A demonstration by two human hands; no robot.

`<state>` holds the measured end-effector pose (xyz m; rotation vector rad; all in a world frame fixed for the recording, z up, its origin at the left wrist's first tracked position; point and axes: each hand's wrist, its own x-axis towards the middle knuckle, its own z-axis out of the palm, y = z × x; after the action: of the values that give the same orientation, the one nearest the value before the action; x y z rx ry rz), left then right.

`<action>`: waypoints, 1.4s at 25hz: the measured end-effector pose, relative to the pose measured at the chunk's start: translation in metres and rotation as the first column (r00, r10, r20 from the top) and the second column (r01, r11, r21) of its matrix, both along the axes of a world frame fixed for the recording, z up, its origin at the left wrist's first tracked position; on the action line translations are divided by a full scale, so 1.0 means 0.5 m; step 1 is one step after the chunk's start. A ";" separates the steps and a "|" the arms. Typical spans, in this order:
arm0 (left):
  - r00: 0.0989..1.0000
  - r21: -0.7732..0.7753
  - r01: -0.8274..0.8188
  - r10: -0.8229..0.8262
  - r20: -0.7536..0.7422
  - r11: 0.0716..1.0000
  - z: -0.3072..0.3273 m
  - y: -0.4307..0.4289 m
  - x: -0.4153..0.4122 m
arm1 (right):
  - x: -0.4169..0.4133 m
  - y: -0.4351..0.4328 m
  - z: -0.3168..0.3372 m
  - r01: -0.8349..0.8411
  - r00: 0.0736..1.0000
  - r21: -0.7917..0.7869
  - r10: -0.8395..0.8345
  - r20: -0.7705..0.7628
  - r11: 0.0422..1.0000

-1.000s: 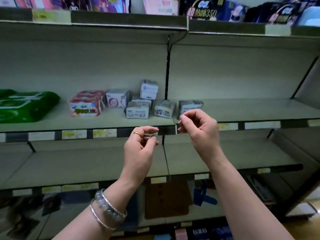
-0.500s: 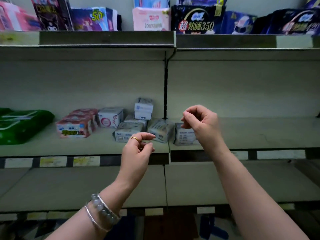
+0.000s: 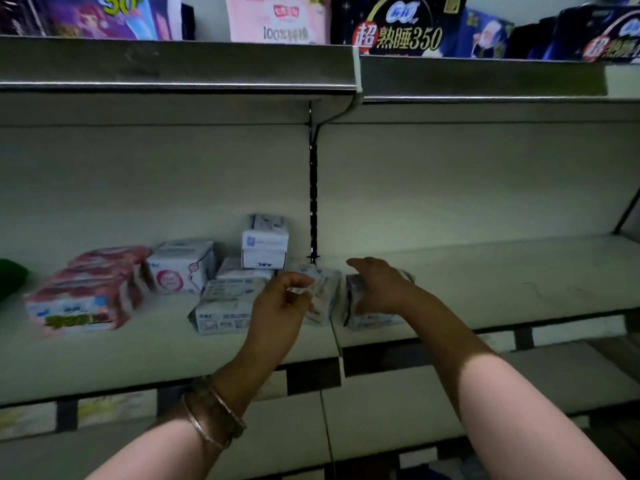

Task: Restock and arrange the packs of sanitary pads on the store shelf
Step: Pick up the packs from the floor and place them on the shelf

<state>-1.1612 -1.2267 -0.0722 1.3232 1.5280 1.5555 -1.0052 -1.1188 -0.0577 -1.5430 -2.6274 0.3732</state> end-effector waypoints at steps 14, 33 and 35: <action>0.843 -0.310 0.209 -0.011 0.537 0.927 0.003 0.038 -0.023 | 0.004 -0.062 0.134 -0.186 0.785 0.196 0.266 -0.560 0.963; 0.737 -0.012 0.037 -0.019 0.676 0.999 0.041 -0.180 0.173 | 0.188 -0.265 0.055 -0.314 0.472 -0.342 -0.166 -0.866 0.886; 0.742 0.039 0.020 -0.041 0.669 0.999 0.045 -0.197 0.174 | 0.182 -0.277 0.047 -0.297 0.439 -0.398 -0.246 -0.864 0.868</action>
<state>-1.0741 -1.3252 -0.0499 0.6529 1.0098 1.7719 -0.9143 -1.2575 -0.0342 -0.8737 -1.6803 1.5127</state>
